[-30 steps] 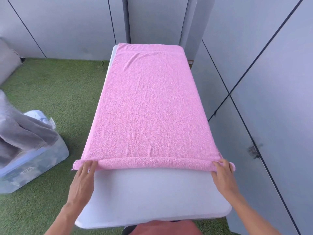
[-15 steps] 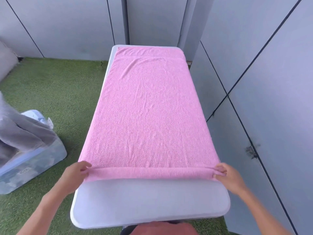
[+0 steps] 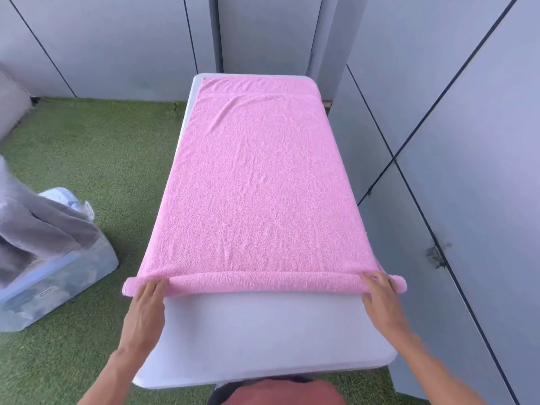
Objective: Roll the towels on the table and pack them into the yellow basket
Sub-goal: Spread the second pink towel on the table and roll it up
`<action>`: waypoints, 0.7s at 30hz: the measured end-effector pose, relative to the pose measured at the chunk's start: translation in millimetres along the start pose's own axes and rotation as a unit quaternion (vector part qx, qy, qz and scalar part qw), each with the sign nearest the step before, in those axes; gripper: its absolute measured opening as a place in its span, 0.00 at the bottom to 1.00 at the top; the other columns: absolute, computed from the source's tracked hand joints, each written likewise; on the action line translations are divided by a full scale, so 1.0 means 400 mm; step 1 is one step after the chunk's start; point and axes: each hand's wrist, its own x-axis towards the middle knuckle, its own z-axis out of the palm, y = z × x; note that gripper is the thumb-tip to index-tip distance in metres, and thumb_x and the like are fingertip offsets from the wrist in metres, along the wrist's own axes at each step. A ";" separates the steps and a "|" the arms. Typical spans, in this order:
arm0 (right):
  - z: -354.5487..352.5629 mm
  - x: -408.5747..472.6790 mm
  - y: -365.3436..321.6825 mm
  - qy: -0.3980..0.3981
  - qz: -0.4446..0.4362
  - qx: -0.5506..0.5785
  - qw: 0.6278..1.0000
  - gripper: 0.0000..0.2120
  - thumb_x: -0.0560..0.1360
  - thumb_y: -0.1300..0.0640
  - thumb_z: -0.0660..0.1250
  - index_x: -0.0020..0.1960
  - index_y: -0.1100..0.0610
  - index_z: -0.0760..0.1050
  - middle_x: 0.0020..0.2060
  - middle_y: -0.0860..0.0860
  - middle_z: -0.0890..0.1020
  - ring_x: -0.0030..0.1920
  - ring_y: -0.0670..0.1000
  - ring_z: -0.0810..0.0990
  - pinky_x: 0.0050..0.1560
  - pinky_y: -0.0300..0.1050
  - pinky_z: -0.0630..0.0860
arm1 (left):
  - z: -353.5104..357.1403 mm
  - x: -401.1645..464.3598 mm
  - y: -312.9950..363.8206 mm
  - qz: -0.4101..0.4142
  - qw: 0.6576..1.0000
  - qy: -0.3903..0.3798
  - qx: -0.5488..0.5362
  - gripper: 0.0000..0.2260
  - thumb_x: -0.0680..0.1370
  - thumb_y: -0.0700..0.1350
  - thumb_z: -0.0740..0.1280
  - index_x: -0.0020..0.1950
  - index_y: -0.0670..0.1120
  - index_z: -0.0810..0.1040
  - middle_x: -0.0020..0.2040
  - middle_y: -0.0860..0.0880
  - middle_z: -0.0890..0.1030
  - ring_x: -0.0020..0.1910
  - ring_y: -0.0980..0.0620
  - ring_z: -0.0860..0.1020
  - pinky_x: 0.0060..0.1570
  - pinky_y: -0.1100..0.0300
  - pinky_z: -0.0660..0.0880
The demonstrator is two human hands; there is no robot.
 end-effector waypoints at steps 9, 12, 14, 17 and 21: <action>-0.073 0.032 0.065 -0.188 0.045 -0.010 0.981 0.07 0.73 0.62 0.66 0.51 0.61 0.79 0.48 0.53 0.81 0.55 0.55 0.79 0.51 0.46 0.71 | -0.053 0.093 -0.059 -0.032 0.967 -0.254 0.012 0.17 0.76 0.34 0.59 0.60 0.48 0.77 0.56 0.50 0.79 0.58 0.49 0.76 0.55 0.62 0.69; -0.111 0.045 0.070 -0.220 0.118 0.151 0.957 0.15 0.70 0.65 0.72 0.56 0.55 0.78 0.51 0.50 0.79 0.56 0.49 0.77 0.52 0.41 0.71 | -0.079 0.115 -0.057 -0.074 0.958 -0.265 -0.077 0.15 0.77 0.35 0.61 0.61 0.47 0.79 0.58 0.50 0.80 0.56 0.50 0.78 0.51 0.63 0.72; -0.114 0.061 0.064 -0.175 0.142 0.214 0.951 0.17 0.69 0.67 0.72 0.54 0.52 0.78 0.52 0.53 0.79 0.55 0.51 0.78 0.47 0.42 0.73 | -0.086 0.131 -0.053 -0.102 0.961 -0.212 -0.143 0.12 0.77 0.36 0.63 0.52 0.52 0.79 0.51 0.50 0.82 0.49 0.51 0.79 0.42 0.63 0.72; -0.080 0.061 0.039 -0.014 0.107 0.122 0.987 0.16 0.68 0.68 0.72 0.40 0.46 0.77 0.46 0.54 0.79 0.52 0.55 0.77 0.48 0.46 0.70 | -0.075 0.123 -0.033 -0.104 0.981 -0.087 -0.135 0.14 0.74 0.34 0.67 0.40 0.54 0.78 0.46 0.48 0.76 0.46 0.45 0.75 0.41 0.56 0.70; -0.011 -0.014 -0.013 0.089 0.026 -0.093 0.991 0.12 0.68 0.66 0.73 0.48 0.52 0.83 0.47 0.52 0.78 0.52 0.57 0.72 0.54 0.55 0.72 | -0.035 0.043 0.012 -0.018 0.997 0.058 0.037 0.09 0.71 0.30 0.69 0.45 0.43 0.80 0.44 0.44 0.74 0.41 0.43 0.68 0.38 0.47 0.70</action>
